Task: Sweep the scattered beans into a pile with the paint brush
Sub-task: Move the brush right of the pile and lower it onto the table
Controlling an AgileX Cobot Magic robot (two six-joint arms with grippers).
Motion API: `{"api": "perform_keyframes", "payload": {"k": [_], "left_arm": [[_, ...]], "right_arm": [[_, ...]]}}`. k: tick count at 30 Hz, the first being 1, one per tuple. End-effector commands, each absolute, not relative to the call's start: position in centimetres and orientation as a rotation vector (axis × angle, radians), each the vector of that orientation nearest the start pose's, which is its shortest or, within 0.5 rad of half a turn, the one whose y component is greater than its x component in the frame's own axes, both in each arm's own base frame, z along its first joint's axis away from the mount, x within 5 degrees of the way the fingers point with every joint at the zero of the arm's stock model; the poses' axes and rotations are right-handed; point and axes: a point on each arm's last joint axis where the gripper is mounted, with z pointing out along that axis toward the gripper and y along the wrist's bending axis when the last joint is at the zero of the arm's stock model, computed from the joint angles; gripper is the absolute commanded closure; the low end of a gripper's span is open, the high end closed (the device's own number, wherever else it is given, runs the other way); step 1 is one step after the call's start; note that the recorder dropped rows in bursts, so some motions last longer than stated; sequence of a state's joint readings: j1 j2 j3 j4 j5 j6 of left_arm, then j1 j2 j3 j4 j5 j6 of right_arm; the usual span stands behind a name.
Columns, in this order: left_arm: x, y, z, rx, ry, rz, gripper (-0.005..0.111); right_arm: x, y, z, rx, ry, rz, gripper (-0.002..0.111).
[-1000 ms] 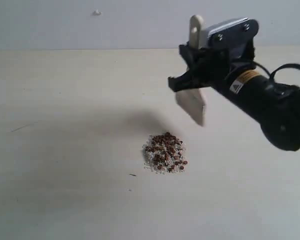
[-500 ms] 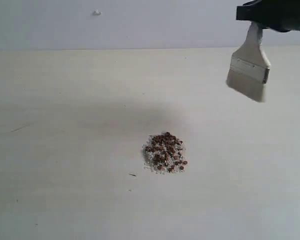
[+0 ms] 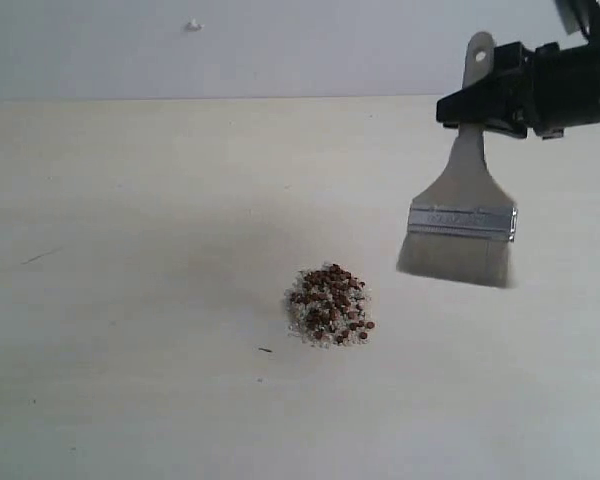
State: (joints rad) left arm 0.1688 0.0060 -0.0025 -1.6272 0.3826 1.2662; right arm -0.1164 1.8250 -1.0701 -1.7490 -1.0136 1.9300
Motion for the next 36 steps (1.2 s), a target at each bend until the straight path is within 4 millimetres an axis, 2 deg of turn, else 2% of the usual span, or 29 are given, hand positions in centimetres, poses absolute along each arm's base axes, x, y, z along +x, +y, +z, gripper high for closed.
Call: {"api": "perform_keyframes", "payload": {"k": [1, 9, 17, 21, 30, 34, 36], "left_arm": [[5.4, -2.6, 21.5, -0.073, 1.483, -0.442, 0.107], [5.4, -2.6, 21.5, -0.073, 1.483, -0.442, 0.107], [5.4, -2.6, 21.5, -0.073, 1.483, -0.442, 0.107], [5.4, -2.6, 21.5, -0.073, 1.483, -0.442, 0.107], [5.4, -2.6, 21.5, -0.073, 1.483, -0.442, 0.107], [5.4, -2.6, 21.5, -0.073, 1.483, -0.442, 0.107], [5.4, -2.6, 21.5, -0.073, 1.483, -0.442, 0.107]], "right_arm": [[35.5, 4.0, 18.2, -0.199, 2.315, 1.227, 0.108], [35.9, 4.3, 14.7, -0.134, 2.4, 1.286, 0.108], [36.2, 5.6, 11.9, -0.098, 2.492, 1.211, 0.108], [36.3, 5.5, 11.9, -0.07, 2.499, 1.197, 0.108], [36.4, 5.5, 13.0, -0.086, 2.459, 1.316, 0.108], [36.6, 5.3, 12.8, -0.066, 2.468, 1.271, 0.108], [36.8, 5.1, 12.6, -0.048, 2.476, 1.227, 0.103]]}}
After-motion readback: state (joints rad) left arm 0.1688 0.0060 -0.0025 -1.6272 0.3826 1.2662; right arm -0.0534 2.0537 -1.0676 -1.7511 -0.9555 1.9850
